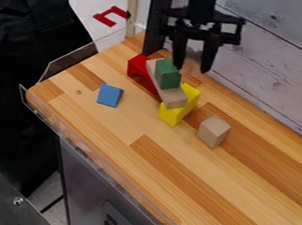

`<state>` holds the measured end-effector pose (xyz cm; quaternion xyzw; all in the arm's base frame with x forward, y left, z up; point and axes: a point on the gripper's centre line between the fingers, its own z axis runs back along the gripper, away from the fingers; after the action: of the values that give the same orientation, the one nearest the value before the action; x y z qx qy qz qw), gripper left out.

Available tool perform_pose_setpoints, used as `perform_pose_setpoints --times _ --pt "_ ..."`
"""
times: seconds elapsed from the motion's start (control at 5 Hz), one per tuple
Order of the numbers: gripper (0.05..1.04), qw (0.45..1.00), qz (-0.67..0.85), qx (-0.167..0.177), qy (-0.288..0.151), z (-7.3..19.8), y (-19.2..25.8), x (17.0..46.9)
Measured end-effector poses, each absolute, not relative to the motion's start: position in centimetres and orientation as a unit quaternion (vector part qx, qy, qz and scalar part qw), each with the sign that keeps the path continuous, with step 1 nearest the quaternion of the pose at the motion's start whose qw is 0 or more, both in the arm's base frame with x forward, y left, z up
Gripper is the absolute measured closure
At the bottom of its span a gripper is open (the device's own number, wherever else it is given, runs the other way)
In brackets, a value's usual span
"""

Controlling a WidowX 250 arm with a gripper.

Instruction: Move plus and place it on top of a rack

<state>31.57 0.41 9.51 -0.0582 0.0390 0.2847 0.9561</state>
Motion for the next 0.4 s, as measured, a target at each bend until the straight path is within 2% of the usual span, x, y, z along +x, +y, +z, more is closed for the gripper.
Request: perform_pose_setpoints --times 0.4 --pt "0.663 0.934 0.348 -0.076 0.037 9.86 1.92 31.68"
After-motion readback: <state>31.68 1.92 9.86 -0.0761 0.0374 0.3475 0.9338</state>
